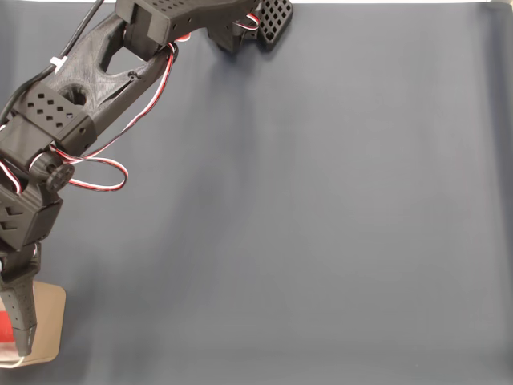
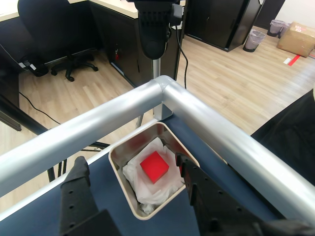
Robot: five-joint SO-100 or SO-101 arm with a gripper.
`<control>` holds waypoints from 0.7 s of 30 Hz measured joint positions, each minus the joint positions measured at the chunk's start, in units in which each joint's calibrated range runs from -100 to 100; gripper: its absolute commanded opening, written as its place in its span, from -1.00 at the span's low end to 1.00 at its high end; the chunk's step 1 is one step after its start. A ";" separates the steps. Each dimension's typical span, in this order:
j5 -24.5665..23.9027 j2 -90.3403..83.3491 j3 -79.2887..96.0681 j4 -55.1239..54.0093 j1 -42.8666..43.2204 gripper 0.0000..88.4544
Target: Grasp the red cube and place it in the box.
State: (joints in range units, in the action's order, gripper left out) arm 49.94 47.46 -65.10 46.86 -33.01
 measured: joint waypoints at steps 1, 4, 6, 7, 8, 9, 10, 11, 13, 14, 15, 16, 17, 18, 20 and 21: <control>0.00 0.00 0.00 0.00 0.00 -0.13; -0.05 0.00 0.00 0.00 0.00 -0.19; -0.24 0.00 0.00 0.00 0.00 -0.31; -0.29 0.00 0.00 0.00 0.00 -0.38; -0.44 0.00 0.00 0.00 0.00 -0.48; -0.54 0.00 0.00 0.00 0.00 -0.61; -0.63 0.00 0.00 0.00 0.00 -0.73; -0.78 0.00 0.00 0.00 0.00 -0.83; -1.07 0.00 0.00 0.00 0.00 -0.98; -1.07 0.00 0.00 0.00 0.00 -1.00; -1.07 0.00 0.00 0.00 0.00 -1.00; -1.17 0.00 0.00 0.00 0.00 -1.00; -1.27 0.00 0.00 0.00 0.00 -1.00; -1.42 0.00 0.00 0.00 0.00 -1.00; -1.61 0.00 0.00 0.56 0.00 -1.00; -1.76 0.00 0.00 0.88 0.00 -1.00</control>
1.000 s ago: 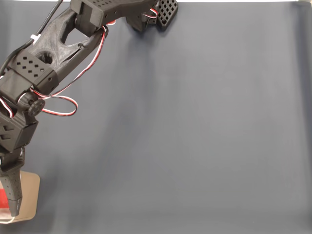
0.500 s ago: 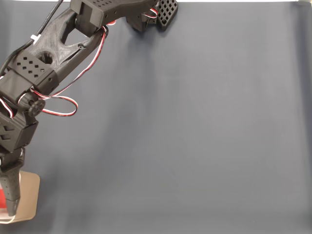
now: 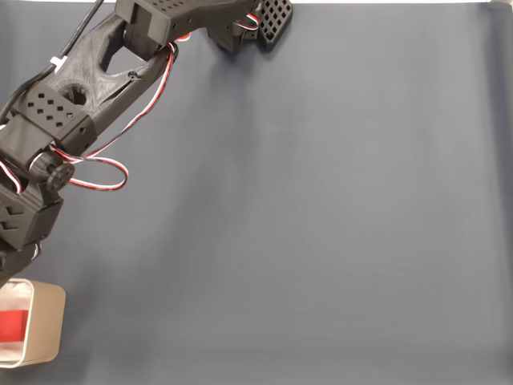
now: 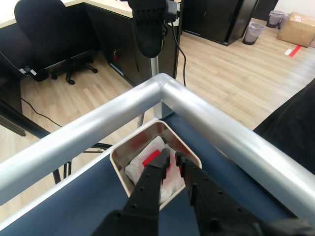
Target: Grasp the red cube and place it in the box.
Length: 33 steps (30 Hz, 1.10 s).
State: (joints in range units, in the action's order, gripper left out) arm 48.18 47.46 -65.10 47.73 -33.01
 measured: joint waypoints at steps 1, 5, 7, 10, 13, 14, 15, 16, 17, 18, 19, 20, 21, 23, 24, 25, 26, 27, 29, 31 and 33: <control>-0.10 0.00 0.00 0.16 0.00 -1.00; -0.73 -3.13 0.63 2.07 0.67 -1.00; -0.73 -7.03 3.35 3.26 1.48 -1.00; -0.73 -14.50 10.40 3.90 3.34 -1.00; -0.73 -23.10 19.89 3.90 5.49 -1.00; -0.73 -26.05 23.33 3.90 6.38 -1.00; -0.54 -29.27 26.76 3.90 7.34 -1.00; -0.34 -32.31 30.29 3.90 8.23 -1.00; -0.20 -35.35 33.36 3.90 9.20 -1.00; -0.10 -38.30 36.71 3.90 10.39 -1.00; -0.10 -41.25 39.96 3.90 11.50 -1.00; -0.05 -44.12 43.04 3.90 12.69 -1.00; 0.00 -46.98 46.02 3.90 13.95 -1.00; 0.05 -52.37 52.08 3.42 16.47 -1.00; 0.05 -55.49 55.79 3.18 18.03 -1.00; 0.05 -56.97 57.32 3.10 19.29 -1.00; 0.05 -58.88 58.95 2.39 20.40 -1.00; 0.10 -61.66 61.75 1.83 21.51 -1.00; 0.10 -67.74 69.53 0.56 24.41 -1.00; 0.24 -74.08 77.03 -1.11 27.60 -1.00; 0.49 -79.72 84.27 -2.55 30.56 -1.00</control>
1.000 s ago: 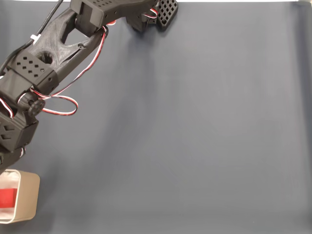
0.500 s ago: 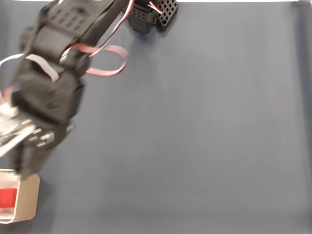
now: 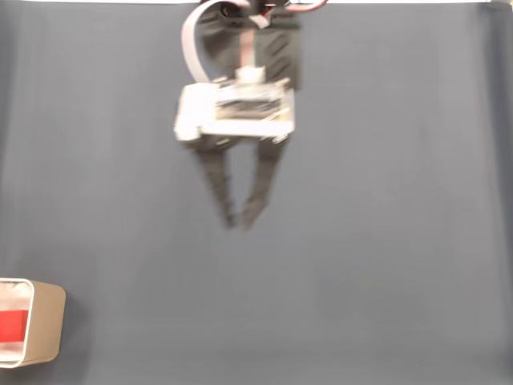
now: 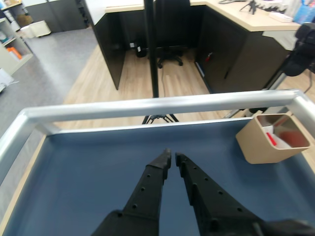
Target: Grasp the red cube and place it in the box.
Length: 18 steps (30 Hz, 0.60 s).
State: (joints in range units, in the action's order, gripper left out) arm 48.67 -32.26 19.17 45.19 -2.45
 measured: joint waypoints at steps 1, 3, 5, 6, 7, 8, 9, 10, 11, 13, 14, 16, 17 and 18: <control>0.00 -2.69 3.44 -0.64 1.04 -1.00; 0.00 -7.73 9.67 -1.43 2.67 -1.00; -0.24 -12.68 15.37 -2.23 4.53 -1.00; -0.34 -15.02 18.26 -2.70 5.42 -1.00; 0.00 -17.37 21.07 -3.26 6.38 -1.00; -0.10 -19.45 23.69 -3.74 6.97 -1.00; 0.00 -21.62 26.40 -4.14 6.97 -1.00; 0.00 -23.62 28.93 -4.53 6.97 -1.00; 0.00 -25.71 31.56 -5.01 6.97 -1.00; 0.00 -29.70 36.80 -5.73 6.23 -1.00; -0.10 -31.52 39.15 -5.97 6.23 -1.00; 0.00 -35.43 44.12 -6.13 6.31 -1.00; 0.00 -37.34 46.47 -6.21 6.38 -1.00; 0.00 -39.34 49.01 -6.21 6.31 -1.00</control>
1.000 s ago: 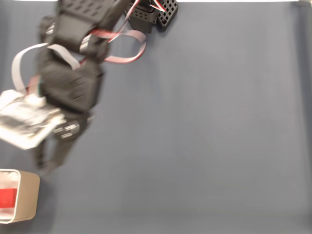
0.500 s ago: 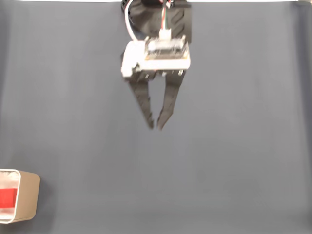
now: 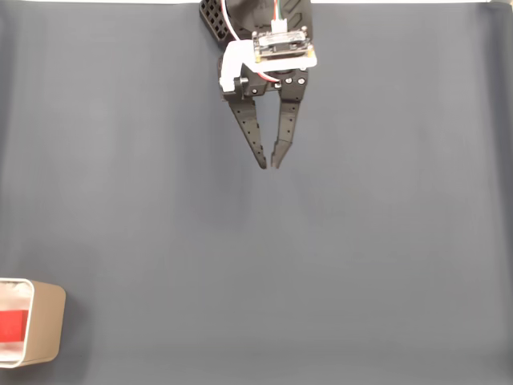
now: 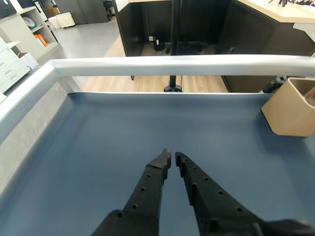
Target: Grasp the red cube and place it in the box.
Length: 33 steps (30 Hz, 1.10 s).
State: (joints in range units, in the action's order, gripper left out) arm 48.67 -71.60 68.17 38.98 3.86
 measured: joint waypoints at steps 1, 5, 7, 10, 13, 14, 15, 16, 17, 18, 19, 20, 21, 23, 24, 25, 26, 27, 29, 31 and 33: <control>-0.10 -2.00 2.35 0.00 -0.07 -1.00; -0.39 -8.42 10.31 0.00 -0.22 -1.00; -0.44 -10.77 13.56 0.00 -1.26 -1.00; -0.49 -13.81 17.99 0.00 -2.97 -1.00; -0.49 -16.93 22.33 0.32 -2.89 -1.00; -0.49 -17.98 23.69 0.95 -2.97 -1.00; -0.49 -18.93 24.95 1.59 -3.12 -1.00; -0.63 -19.80 26.22 2.07 -3.19 -1.00; -0.83 -20.84 27.40 2.70 -3.19 -1.00; -0.83 -21.71 28.48 3.58 -3.26 -1.00; -0.83 -22.49 29.20 4.69 -3.26 -1.00; -0.83 -23.27 29.66 5.73 -3.26 -1.00; -0.63 -24.14 29.84 7.00 -3.26 -1.00; -0.10 -25.27 30.47 9.94 -3.26 -1.00; -0.05 -25.62 30.65 11.61 -3.26 -1.00; -0.05 -25.97 30.83 13.05 -3.26 -1.00; -0.05 -26.57 30.83 14.40 -3.26 -1.00; -0.05 -27.01 30.83 15.99 -3.26 -1.00; -0.05 -27.27 30.83 18.70 -3.34 -1.00; -0.05 -27.44 30.83 21.56 -3.34 -1.00; -0.05 -27.62 30.83 23.87 -3.34 -1.00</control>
State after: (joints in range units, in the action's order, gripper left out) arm 48.62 -99.22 99.01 62.85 0.52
